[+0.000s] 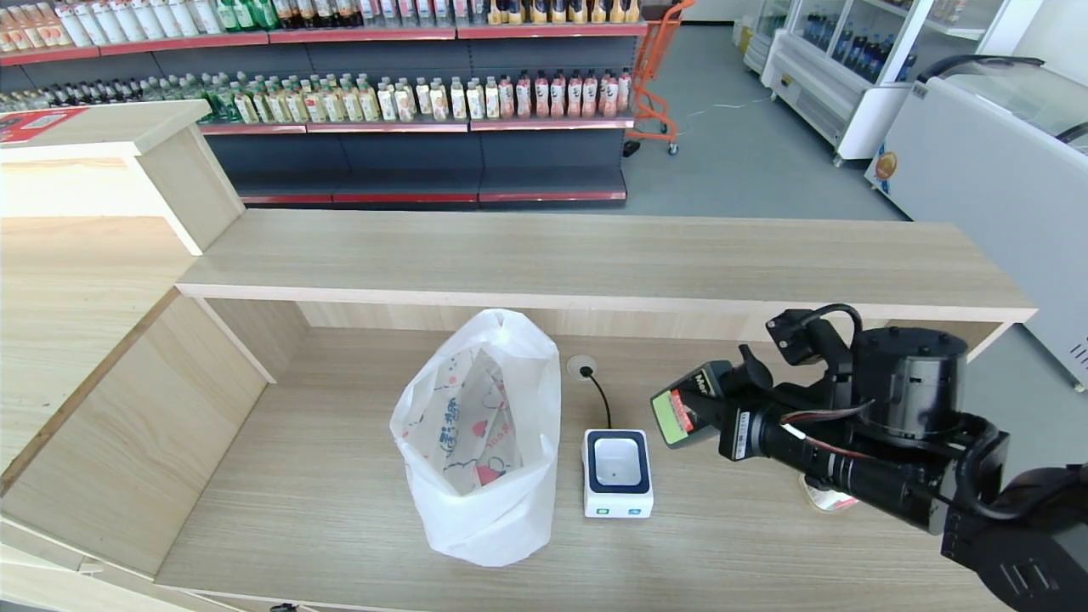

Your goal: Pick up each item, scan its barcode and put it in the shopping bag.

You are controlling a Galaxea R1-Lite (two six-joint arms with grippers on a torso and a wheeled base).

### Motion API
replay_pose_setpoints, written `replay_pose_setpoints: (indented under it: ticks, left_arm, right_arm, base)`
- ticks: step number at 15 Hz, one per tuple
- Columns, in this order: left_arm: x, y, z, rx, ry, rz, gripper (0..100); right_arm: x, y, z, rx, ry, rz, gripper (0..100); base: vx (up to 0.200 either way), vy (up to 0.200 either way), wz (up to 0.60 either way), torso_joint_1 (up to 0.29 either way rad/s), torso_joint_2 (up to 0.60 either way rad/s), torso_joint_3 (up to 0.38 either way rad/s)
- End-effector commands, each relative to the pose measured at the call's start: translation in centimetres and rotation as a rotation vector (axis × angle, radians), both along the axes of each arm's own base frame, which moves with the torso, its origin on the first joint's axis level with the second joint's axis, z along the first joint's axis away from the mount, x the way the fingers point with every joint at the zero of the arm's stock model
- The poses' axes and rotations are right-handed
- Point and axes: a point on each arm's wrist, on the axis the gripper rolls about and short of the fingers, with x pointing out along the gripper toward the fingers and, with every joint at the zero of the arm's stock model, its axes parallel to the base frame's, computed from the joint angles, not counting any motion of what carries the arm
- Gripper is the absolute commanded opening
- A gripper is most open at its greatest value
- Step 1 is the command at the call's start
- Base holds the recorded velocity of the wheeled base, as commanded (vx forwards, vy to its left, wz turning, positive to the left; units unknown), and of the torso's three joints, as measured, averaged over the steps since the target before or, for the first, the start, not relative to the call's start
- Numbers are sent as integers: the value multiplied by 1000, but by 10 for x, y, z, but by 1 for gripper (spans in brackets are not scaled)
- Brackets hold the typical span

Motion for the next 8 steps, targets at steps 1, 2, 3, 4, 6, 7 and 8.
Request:
replay_pose_setpoints:
  ticks: [1,2,3,4,6,7,8]
  left_arm:
    - [0,0,0,3,1,0,100]
    - [0,0,0,3,0,0,100]
    - [0,0,0,5,0,2,100]
    - [0,0,0,-6,-1,2,100]
    - [0,0,0,-4,1,2,100]
    - [0,0,0,-3,1,2,100]
    - [0,0,0,-4,1,2,100]
  right_arm:
    - [-10,-6,10,71,2,-17,0]
    - [-10,-7,10,100,20,-26,0]
    - [-10,-7,10,112,26,-31,0]
    - [-10,-6,8,128,46,-36,0]
    - [-10,-6,6,142,65,-40,0]
    - [-11,-7,5,142,68,-41,0]
    - [-11,-7,5,148,73,-43,0]
  base:
    - [0,0,0,0,0,0]
    - [0,0,0,0,0,0]
    - [-200,0,0,2,7,2]
    - [-200,0,0,2,7,7]
    - [-200,0,0,7,12,0]
    - [0,0,0,0,0,0]
    - [0,0,0,0,0,0]
